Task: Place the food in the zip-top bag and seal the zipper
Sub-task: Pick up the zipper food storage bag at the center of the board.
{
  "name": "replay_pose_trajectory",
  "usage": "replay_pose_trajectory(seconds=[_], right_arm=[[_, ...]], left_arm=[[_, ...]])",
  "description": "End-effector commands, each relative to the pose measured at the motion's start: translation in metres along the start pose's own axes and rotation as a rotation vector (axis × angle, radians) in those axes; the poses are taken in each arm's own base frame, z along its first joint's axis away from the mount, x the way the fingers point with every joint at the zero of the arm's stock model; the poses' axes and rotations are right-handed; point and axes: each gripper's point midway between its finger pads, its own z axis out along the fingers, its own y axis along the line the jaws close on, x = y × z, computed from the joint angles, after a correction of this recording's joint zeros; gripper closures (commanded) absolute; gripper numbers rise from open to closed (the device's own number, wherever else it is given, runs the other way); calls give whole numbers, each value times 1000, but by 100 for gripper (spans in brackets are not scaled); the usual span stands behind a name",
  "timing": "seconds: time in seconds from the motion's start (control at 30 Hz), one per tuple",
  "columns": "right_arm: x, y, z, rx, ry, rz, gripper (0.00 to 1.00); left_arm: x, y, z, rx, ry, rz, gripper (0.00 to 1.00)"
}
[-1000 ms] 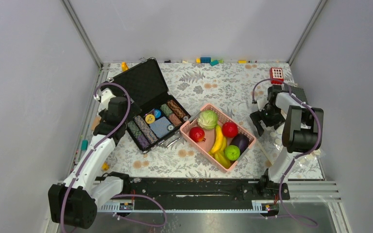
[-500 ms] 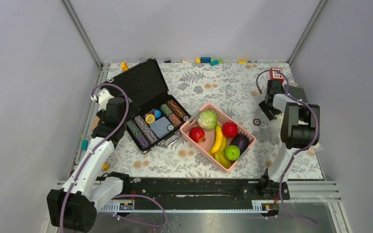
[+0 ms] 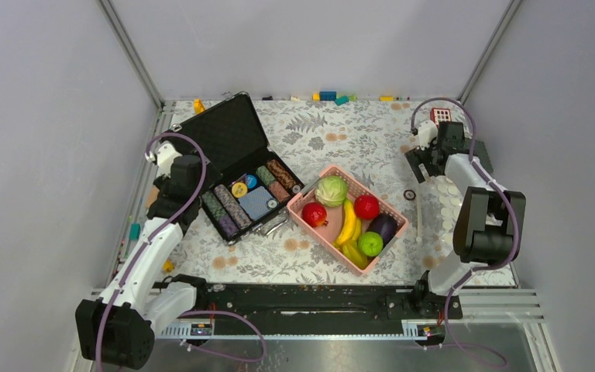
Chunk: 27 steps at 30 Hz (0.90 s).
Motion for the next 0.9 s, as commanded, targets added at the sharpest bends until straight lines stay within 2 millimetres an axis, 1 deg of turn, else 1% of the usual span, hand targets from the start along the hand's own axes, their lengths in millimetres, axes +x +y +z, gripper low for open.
replay_pose_trajectory(seconds=[0.0, 0.07, 0.17, 0.3, 0.33, 0.4, 0.47, 0.5, 0.53, 0.57, 0.6, 0.7, 0.77, 0.83, 0.87], right_arm=[[-14, 35, -16, -192, -40, 74, 0], [-7, 45, -15, -223, 10, 99, 0], [8, 54, -5, -239, 103, 97, 0], [33, 46, 9, -185, 265, 92, 1], [35, 44, 11, -174, 282, 93, 2], [32, 43, 13, -176, 285, 93, 4], [32, 37, 16, -152, 297, 88, 9], [34, 35, 17, -144, 312, 81, 14], [34, 34, 17, -150, 322, 79, 22], [33, 35, 17, -160, 331, 78, 32], [33, 35, 17, -167, 337, 76, 45], [31, 34, 18, -173, 348, 79, 77], [30, 33, 18, -173, 349, 82, 92], [29, 32, 19, -165, 351, 89, 100], [29, 30, 19, -156, 353, 94, 100]], left_arm=[[-9, -4, 2, 5, -31, -9, 1], [-8, -3, 3, 2, -27, -4, 1], [-7, -3, 5, -1, -25, -2, 1], [-6, -3, 5, 0, -25, 0, 1], [-6, -3, 5, -1, -26, -1, 1], [-6, -2, 5, -1, -27, -2, 1], [-6, -2, 5, -2, -26, 0, 1], [-5, -2, 5, -2, -25, -1, 1], [-5, -2, 5, 0, -24, 0, 1], [-5, -2, 5, -1, -24, -1, 1], [-5, -1, 5, -3, -26, -1, 1], [-6, -1, 4, -2, -30, -4, 1], [-6, 0, 3, -5, -30, -2, 1], [-7, 1, 2, -9, -35, -5, 1], [-7, 2, 2, -11, -37, -5, 1]])
